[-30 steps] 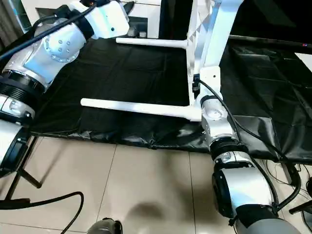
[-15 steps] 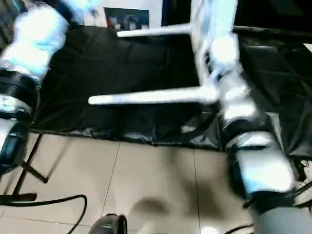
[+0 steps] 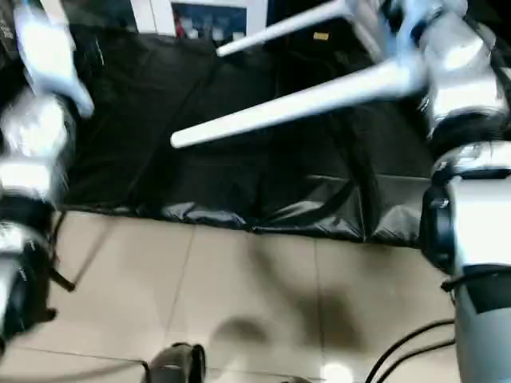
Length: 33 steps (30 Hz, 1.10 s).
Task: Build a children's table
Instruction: Flip table
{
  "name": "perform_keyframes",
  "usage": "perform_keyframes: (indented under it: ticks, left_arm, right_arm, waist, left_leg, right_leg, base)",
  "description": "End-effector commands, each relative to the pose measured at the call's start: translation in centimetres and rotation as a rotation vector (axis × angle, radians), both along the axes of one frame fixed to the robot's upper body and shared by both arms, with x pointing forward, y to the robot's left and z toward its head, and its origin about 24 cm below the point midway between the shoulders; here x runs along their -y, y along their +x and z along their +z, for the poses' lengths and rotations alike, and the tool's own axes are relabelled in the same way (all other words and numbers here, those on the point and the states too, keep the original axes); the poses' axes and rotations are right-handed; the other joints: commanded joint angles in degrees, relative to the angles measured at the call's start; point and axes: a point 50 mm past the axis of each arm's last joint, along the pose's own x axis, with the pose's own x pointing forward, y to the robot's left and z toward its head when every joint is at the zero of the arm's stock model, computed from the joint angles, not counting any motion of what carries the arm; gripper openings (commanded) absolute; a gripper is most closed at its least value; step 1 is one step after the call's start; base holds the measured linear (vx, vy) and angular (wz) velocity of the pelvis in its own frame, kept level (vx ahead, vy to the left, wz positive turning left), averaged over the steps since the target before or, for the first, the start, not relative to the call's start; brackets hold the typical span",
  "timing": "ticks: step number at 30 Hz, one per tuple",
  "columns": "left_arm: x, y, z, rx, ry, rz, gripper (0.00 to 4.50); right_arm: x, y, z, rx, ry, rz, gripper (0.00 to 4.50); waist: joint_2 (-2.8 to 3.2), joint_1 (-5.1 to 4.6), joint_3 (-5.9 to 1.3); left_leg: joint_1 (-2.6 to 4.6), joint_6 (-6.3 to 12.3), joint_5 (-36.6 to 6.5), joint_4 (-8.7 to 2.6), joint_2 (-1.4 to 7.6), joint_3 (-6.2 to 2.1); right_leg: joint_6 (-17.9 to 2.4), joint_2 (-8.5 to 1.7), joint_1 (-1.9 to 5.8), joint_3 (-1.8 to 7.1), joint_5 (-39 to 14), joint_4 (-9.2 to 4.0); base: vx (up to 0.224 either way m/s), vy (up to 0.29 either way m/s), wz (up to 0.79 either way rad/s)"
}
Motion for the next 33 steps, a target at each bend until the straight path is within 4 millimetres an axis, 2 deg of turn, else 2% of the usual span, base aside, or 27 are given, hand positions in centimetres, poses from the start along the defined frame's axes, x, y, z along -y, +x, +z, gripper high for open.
perform_keyframes:
  ticks: [1, 3, 7, 8, 13, 15, 19, 20, 22, 24, 28, 29, 31, 33]
  left_arm:
    - [1.2, -0.2, 1.1, 0.039, 0.044, -0.03, 0.48]
    - [1.5, -0.3, 1.4, 0.047, 0.059, -0.039, 0.31]
    - [2.3, -0.9, 3.0, 0.095, 0.148, -0.075, 0.04]
    - [2.7, -1.2, 3.3, 0.116, 0.194, -0.083, 0.04]
    - [3.8, -2.0, 3.7, 0.152, 0.26, -0.137, 0.04]
    - [5.1, -2.7, 4.5, 0.207, 0.312, -0.205, 0.04]
    - [6.8, -3.6, 4.9, 0.237, 0.37, -0.315, 0.04]
    - [7.7, -4.0, 4.7, 0.236, 0.404, -0.374, 0.04]
    - [8.8, -4.6, 4.4, 0.238, 0.449, -0.433, 0.04]
    - [9.3, -4.8, 4.4, 0.255, 0.455, -0.445, 0.01]
    - [10.0, -5.5, 5.4, 0.358, 0.512, -0.436, 0.0]
    - [9.9, -6.0, 7.7, 0.494, 0.559, -0.372, 0.0]
    - [9.5, -6.0, 9.1, 0.542, 0.575, -0.31, 0.0]
    - [9.2, -5.7, 9.6, 0.554, 0.606, -0.264, 0.0]
  right_arm:
    - [-1.4, -0.7, 3.2, 0.101, -0.12, 0.066, 1.98]
    - [-1.5, -0.6, 2.9, 0.087, -0.12, 0.074, 1.98]
    - [-1.8, -0.1, 1.5, 0.056, -0.112, 0.074, 1.98]
    - [-1.9, 0.1, 0.4, 0.03, -0.1, 0.079, 1.98]
    - [-1.7, 0.3, -1.5, -0.003, -0.078, 0.071, 1.98]
    - [-1.5, 0.4, -3.4, -0.039, -0.056, 0.067, 1.98]
    - [-1.6, 0.5, -4.8, -0.069, -0.049, 0.069, 1.98]
    - [-1.6, 0.5, -5.1, -0.075, -0.05, 0.068, 1.98]
    - [-1.6, 0.5, -5.5, -0.08, -0.049, 0.066, 1.98]
    - [-1.6, 0.5, -5.7, -0.084, -0.046, 0.065, 1.97]
    - [-1.7, 0.6, -6.2, -0.097, -0.047, 0.065, 1.96]
    - [-1.8, 0.6, -6.5, -0.107, -0.061, 0.067, 1.96]
    - [-1.9, 0.6, -6.5, -0.107, -0.063, 0.069, 1.96]
    - [-1.9, 0.6, -6.4, -0.106, -0.064, 0.07, 1.96]
  waist:
    - [-0.95, -0.41, -6.74]
    - [-1.18, -0.65, -6.6]
    - [-1.08, -1.14, -6.34]
    - [-1.12, -1.44, -6.29]
    - [-1.05, -1.8, -6.28]
    - [-0.7, -1.77, -6.35]
    - [-0.8, -2.04, -6.3]
    - [-0.46, -1.98, -6.3]
    - [-0.67, -2.03, -6.29]
    - [-0.67, -2.14, -6.24]
    - [-0.81, -2.32, -6.34]
    - [-0.98, -2.43, -6.33]
    - [-0.9, -2.52, -6.38]
    - [-1.01, -2.8, -6.21]
  left_leg:
    - [4.73, 5.45, -0.16, -2.09, 1.99, -0.96]
    - [4.69, 5.16, -0.89, -2.16, 1.92, -0.92]
    - [4.69, 4.26, -3.06, -2.42, 2.06, -0.93]
    - [4.72, 4.07, -3.34, -2.49, 2.05, -0.91]
    - [4.72, 3.44, -3.56, -2.55, 2.02, -0.86]
    - [4.83, 2.64, -4.74, -2.65, 2.01, -0.89]
    - [4.83, 1.58, -7.29, -2.89, 1.96, -0.86]
    - [5.0, 0.94, -8.32, -3.0, 2.05, -0.89]
    - [4.97, 0.7, -8.55, -2.99, 2.08, -0.84]
    - [4.77, 0.88, -8.55, -2.94, 1.88, -0.67]
    - [4.85, 1.19, -8.6, -2.9, 1.89, -0.6]
    - [4.91, 1.39, -8.83, -2.9, 1.91, -0.49]
    - [4.95, 1.65, -8.55, -2.86, 1.92, -0.49]
    - [4.95, 1.54, -9.34, -2.91, 1.89, -0.42]
  right_leg:
    - [-15.33, -1.81, 2.51, 0.78, 17.08, -2.15]
    - [-15.01, -1.83, 2.49, 0.84, 15.71, -2.32]
    - [-14.77, -2.01, 2.38, 0.94, 12.0, -2.64]
    - [-14.6, -1.95, 2.36, 0.94, 11.55, -2.74]
    - [-14.43, -1.98, 2.31, 1.0, 10.68, -2.86]
    - [-14.39, -2.02, 2.21, 1.03, 9.62, -2.99]
    - [-14.21, -2.02, 2.17, 1.09, 7.2, -3.34]
    - [-13.98, -2.02, 2.03, 1.12, 6.17, -3.45]
    - [-13.96, -1.97, 2.01, 1.17, 6.22, -3.36]
    - [-13.68, -1.84, 1.97, 1.32, 6.26, -3.37]
    - [-13.16, -1.75, 1.96, 1.51, 5.93, -3.55]
    - [-12.99, -1.58, 1.82, 1.56, 5.75, -3.69]
    - [-12.69, -1.6, 1.82, 1.56, 5.79, -3.59]
    - [-12.62, -1.59, 1.69, 1.61, 4.33, -3.77]
  base:
    - [0.0, 0.0, 0.0]
    - [0.0, 0.0, 0.0]
    - [0.0, 0.0, 0.0]
    - [0.0, 0.0, 0.0]
    - [0.0, 0.0, 0.0]
    - [0.0, 0.0, 0.0]
    - [0.0, 0.0, 0.0]
    - [0.0, 0.0, 0.0]
    - [0.0, 0.0, 0.0]
    - [0.0, 0.0, 0.0]
    - [0.0, 0.0, 0.0]
    - [0.0, 0.0, 0.0]
    - [0.0, 0.0, 0.0]
    - [0.0, 0.0, 0.0]
